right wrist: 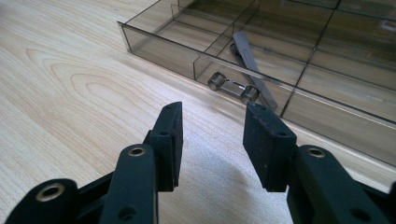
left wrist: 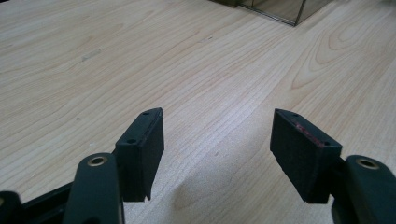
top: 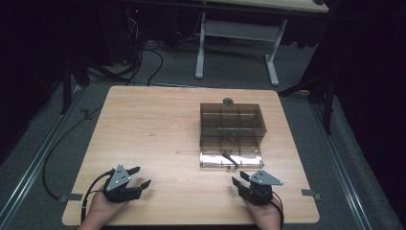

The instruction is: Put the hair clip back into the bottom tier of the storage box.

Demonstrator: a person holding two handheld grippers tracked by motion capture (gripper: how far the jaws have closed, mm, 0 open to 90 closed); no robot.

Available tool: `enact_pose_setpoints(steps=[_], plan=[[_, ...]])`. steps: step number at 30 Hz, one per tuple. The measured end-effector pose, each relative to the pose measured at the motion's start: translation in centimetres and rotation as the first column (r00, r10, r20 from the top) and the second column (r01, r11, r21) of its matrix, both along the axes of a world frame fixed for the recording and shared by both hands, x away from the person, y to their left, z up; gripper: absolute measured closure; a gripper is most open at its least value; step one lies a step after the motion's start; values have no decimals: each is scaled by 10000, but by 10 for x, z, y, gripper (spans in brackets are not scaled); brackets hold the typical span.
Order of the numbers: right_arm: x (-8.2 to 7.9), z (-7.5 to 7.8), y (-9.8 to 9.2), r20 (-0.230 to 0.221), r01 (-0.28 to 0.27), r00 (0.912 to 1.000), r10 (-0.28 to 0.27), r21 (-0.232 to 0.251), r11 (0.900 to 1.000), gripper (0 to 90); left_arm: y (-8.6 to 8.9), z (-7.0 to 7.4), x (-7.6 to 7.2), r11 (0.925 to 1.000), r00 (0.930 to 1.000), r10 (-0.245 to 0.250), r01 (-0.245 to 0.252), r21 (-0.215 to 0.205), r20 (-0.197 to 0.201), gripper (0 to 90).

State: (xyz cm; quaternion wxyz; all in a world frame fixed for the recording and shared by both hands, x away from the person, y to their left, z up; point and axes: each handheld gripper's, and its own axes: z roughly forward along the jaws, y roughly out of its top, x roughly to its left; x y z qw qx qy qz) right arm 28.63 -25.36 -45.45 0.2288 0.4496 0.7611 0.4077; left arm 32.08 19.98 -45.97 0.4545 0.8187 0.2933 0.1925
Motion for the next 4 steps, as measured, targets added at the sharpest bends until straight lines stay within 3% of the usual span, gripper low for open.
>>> enact_pose_setpoints(steps=[4], plan=[[0,0,0,-69,-1,10000,1,17,10000,570,0,0,0,10000,10000,-20,20,24,28,353]])
